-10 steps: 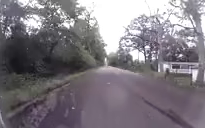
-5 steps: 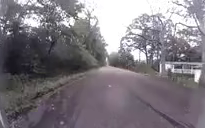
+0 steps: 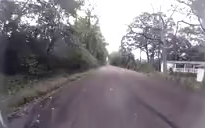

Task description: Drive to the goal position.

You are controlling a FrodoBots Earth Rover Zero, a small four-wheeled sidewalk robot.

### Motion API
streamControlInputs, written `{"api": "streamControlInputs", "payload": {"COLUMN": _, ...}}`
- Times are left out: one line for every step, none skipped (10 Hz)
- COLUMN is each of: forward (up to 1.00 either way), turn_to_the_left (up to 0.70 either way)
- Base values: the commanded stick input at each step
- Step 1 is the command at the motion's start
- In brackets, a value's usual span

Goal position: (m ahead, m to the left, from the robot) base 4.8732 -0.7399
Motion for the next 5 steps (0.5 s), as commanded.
{"api": "streamControlInputs", "payload": {"forward": 0.7, "turn_to_the_left": 0.11}}
{"api": "streamControlInputs", "payload": {"forward": 0.7, "turn_to_the_left": 0.11}}
{"api": "streamControlInputs", "payload": {"forward": 0.7, "turn_to_the_left": 0.11}}
{"api": "streamControlInputs", "payload": {"forward": 0.7, "turn_to_the_left": 0.01}}
{"api": "streamControlInputs", "payload": {"forward": 0.7, "turn_to_the_left": 0.0}}
